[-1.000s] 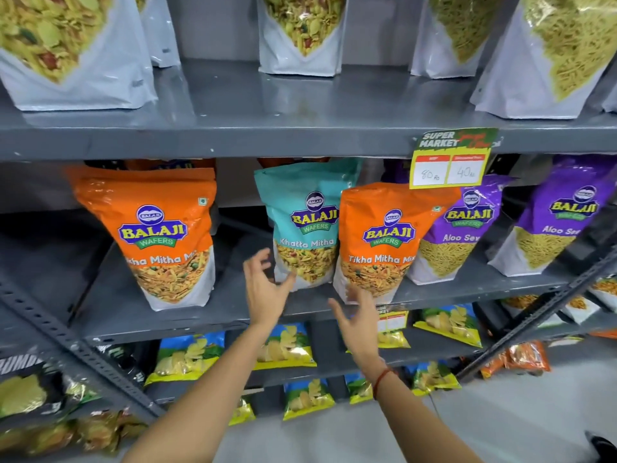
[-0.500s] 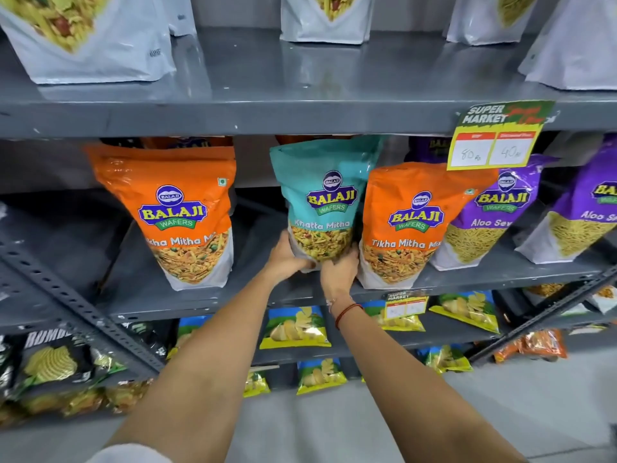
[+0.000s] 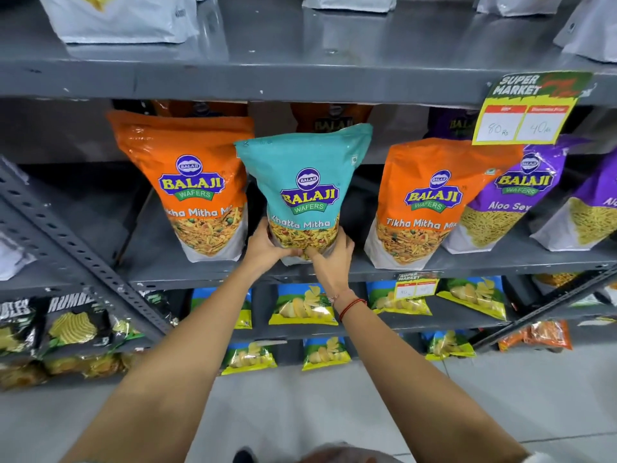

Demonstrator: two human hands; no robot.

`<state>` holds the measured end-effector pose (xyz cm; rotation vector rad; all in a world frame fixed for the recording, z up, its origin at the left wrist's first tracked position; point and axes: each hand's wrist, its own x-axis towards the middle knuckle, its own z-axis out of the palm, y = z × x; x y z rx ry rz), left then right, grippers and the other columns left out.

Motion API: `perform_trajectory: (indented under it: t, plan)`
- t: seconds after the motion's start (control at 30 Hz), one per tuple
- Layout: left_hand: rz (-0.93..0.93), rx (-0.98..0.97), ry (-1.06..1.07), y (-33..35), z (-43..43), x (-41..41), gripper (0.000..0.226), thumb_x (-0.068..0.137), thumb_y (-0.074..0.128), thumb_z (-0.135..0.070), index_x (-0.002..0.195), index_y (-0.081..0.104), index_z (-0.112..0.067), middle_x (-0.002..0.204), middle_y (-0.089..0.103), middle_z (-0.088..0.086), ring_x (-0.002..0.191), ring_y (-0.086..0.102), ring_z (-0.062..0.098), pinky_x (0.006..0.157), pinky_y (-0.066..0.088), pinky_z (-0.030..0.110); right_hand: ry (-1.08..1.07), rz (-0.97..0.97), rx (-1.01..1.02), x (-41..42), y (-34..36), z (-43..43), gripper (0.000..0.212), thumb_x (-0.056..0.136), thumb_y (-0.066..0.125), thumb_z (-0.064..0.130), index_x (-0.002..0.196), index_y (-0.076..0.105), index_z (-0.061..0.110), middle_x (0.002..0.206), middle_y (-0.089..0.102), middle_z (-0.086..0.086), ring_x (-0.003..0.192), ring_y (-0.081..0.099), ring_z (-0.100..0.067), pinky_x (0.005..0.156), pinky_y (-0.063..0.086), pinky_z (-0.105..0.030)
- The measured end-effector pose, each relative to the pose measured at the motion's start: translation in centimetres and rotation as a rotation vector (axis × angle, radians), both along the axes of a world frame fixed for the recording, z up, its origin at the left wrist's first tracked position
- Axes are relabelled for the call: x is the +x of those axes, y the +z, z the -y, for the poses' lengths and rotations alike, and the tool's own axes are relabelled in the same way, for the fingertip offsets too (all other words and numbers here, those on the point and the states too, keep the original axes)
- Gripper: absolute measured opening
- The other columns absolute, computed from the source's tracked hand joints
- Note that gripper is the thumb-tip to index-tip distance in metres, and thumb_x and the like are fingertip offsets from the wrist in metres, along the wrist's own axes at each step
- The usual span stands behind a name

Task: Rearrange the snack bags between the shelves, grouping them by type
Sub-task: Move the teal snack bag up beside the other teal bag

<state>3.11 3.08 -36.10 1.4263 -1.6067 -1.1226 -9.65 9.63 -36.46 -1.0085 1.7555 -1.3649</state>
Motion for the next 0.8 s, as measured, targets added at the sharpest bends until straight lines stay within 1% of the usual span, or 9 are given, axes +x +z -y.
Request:
perform_trajectory:
  t: [0.07,0.13,0.27,0.4,0.5,0.6,0.7,0.77,0.8]
  plan:
    - [-0.017,-0.010,0.013,-0.1,-0.9,0.5,0.092,0.054,0.090,-0.021,0.132,0.041,-0.011,0.134,0.055,0.008,0.124,0.049,0.022,0.098,0.041,0.031,0.037,-0.010,-0.034,0.1,0.1,-0.7,0.078,0.069,0.075,0.015,0.137,0.038,0.010,0.138,0.037,-0.014,0.124,0.041,-0.019,0.100,0.030,-0.025]
    - [-0.054,-0.011,0.005,-0.4,-2.0,1.2,0.093,0.055,0.090,-0.020,0.132,0.041,-0.012,0.133,0.055,0.008,0.125,0.049,0.022,0.103,0.043,0.039,0.068,-0.040,-0.074,0.2,0.0,-1.6,0.081,0.062,0.074,0.025,0.134,0.040,0.010,0.132,0.043,-0.010,0.121,0.041,-0.013,0.101,0.036,-0.028]
    - [-0.100,-0.027,-0.002,-0.3,-4.3,2.8,0.092,0.054,0.090,-0.022,0.131,0.042,-0.010,0.133,0.056,0.009,0.124,0.051,0.022,0.103,0.044,0.045,0.103,-0.018,-0.103,1.0,0.0,-3.7,0.080,0.057,0.080,0.039,0.125,0.043,0.017,0.125,0.055,-0.007,0.117,0.054,-0.018,0.101,0.047,-0.038]
    - [-0.062,-0.096,-0.053,2.1,-6.3,4.7,0.109,0.045,0.089,-0.047,0.135,0.039,-0.013,0.136,0.054,0.008,0.126,0.049,0.020,0.104,0.043,0.043,0.059,-0.113,-0.177,1.7,0.9,-5.6,0.077,0.052,0.082,0.058,0.111,0.044,0.026,0.113,0.060,-0.001,0.109,0.057,-0.016,0.094,0.050,-0.043]
    - [-0.034,-0.134,-0.113,5.6,-7.5,6.0,0.104,0.041,0.087,-0.055,0.129,0.045,-0.020,0.132,0.057,0.003,0.123,0.052,0.018,0.104,0.043,0.044,0.007,-0.129,-0.284,2.3,3.0,-6.7,0.081,0.052,0.085,0.056,0.114,0.046,0.022,0.113,0.061,0.000,0.110,0.058,-0.013,0.093,0.051,-0.042]
    - [0.008,-0.223,-0.165,10.2,-8.3,7.3,0.098,0.038,0.088,-0.048,0.123,0.052,-0.017,0.123,0.064,0.003,0.115,0.059,0.016,0.102,0.046,0.044,-0.003,-0.098,-0.417,2.8,6.4,-7.5,0.089,0.051,0.087,0.053,0.123,0.048,0.017,0.120,0.061,-0.002,0.116,0.058,-0.011,0.097,0.050,-0.040]
    - [0.099,-0.342,-0.210,15.9,-9.6,8.0,0.085,0.041,0.093,-0.035,0.117,0.056,-0.023,0.109,0.067,-0.012,0.101,0.062,-0.004,0.094,0.051,0.026,0.006,-0.154,-0.544,2.9,10.6,-8.5,0.075,0.052,0.085,0.056,0.111,0.054,0.021,0.108,0.063,-0.003,0.107,0.060,-0.012,0.090,0.052,-0.040]
    - [0.138,-0.433,-0.217,20.0,-10.9,8.1,0.080,0.041,0.092,-0.039,0.113,0.056,-0.034,0.102,0.063,-0.025,0.093,0.059,-0.017,0.086,0.047,0.009,0.005,-0.193,-0.635,2.6,14.0,-8.9,0.072,0.053,0.085,0.053,0.110,0.057,0.020,0.106,0.064,-0.003,0.105,0.061,-0.012,0.089,0.052,-0.036]
    - [0.139,-0.473,-0.217,22.0,-11.4,8.1,0.079,0.040,0.090,-0.045,0.110,0.056,-0.040,0.101,0.063,-0.027,0.094,0.058,-0.017,0.085,0.046,0.008,0.004,-0.209,-0.678,2.3,15.7,-9.0,0.072,0.054,0.085,0.052,0.111,0.058,0.018,0.106,0.065,-0.003,0.105,0.062,-0.012,0.089,0.052,-0.034]
